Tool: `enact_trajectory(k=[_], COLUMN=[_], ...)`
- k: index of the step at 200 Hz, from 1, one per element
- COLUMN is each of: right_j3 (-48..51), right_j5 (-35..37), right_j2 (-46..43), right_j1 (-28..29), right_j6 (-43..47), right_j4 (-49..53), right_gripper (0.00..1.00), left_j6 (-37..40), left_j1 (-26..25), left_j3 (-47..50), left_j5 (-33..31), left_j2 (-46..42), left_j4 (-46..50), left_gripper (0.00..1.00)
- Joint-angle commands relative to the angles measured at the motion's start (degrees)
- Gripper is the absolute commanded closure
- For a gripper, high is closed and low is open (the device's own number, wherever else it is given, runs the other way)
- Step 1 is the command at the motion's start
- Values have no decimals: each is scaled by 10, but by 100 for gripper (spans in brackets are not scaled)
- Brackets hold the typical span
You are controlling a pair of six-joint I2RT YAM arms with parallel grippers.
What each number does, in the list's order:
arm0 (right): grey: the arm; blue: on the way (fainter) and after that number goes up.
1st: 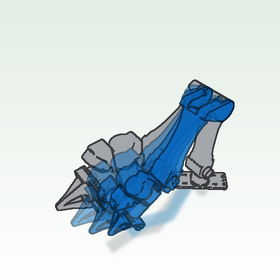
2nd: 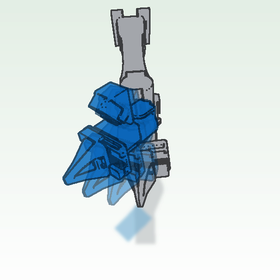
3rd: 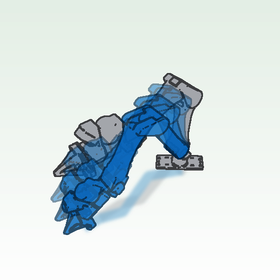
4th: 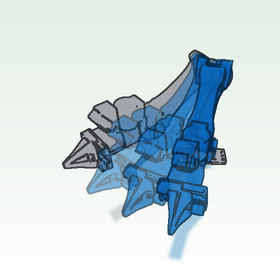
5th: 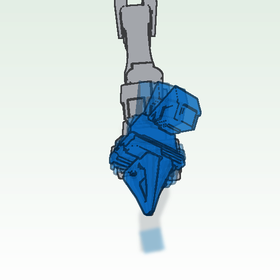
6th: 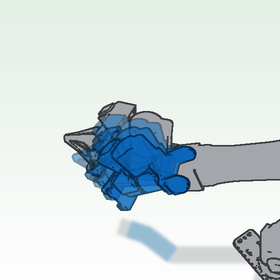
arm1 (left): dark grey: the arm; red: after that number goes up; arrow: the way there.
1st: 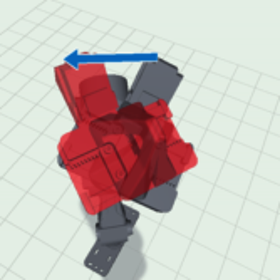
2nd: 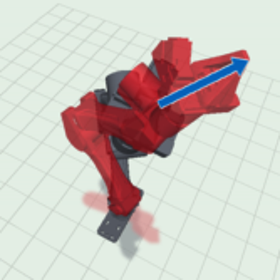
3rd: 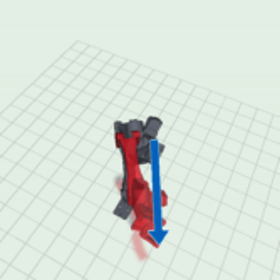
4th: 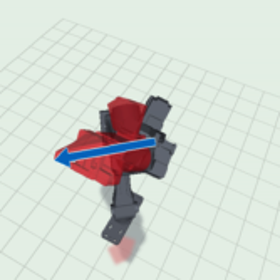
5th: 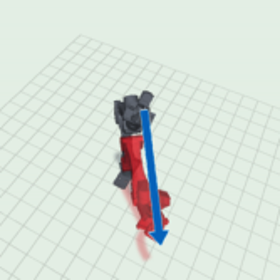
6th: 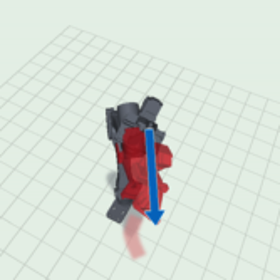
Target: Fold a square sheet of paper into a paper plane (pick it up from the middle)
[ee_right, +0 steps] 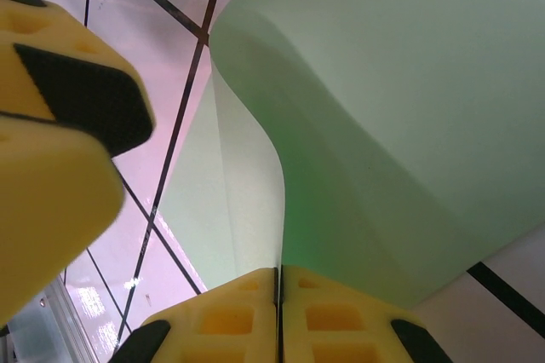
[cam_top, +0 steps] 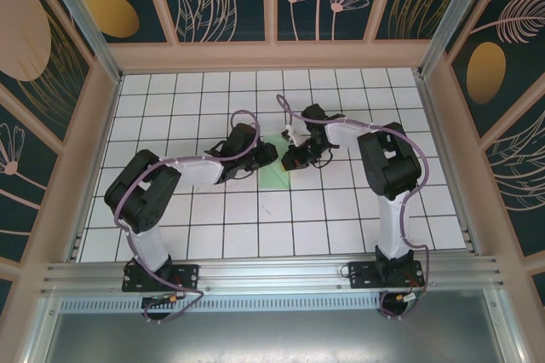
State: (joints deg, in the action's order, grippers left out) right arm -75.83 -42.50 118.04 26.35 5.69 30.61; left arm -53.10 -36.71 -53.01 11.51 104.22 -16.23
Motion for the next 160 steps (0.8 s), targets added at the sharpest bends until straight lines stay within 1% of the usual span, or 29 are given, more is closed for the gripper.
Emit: enact_trajectory(k=[1, 22, 51, 79, 112, 121, 160], right_j3=[-5, -4, 1, 13, 27, 32, 48], right_j5=[-10, -8, -7, -5, -24, -23, -41], right_j2=[9, 8, 5, -9, -31, -35, -49], right_j1=[1, 0, -2, -9, -17, -19, -24], right_j6=[6, 4, 1, -4, -5, -8, -11], right_j4=[1, -1, -6, -15, -23, -28, -39], right_gripper=[90, 90, 88, 84, 80, 78, 76], left_j6=[-14, -20, -21, -21, -19, -16, -14], left_j1=[3, 3, 3, 3, 3, 2, 3], left_j3=[-8, -3, 0, -1, 5, 3, 2], left_j5=[10, 24, 28, 20, 5, 4, 4], left_j2=[21, 25, 30, 34, 31, 33, 32], left_j4=[-12, -25, -35, -34, -31, -26, -27], left_gripper=[71, 70, 70, 70, 71, 71, 72])
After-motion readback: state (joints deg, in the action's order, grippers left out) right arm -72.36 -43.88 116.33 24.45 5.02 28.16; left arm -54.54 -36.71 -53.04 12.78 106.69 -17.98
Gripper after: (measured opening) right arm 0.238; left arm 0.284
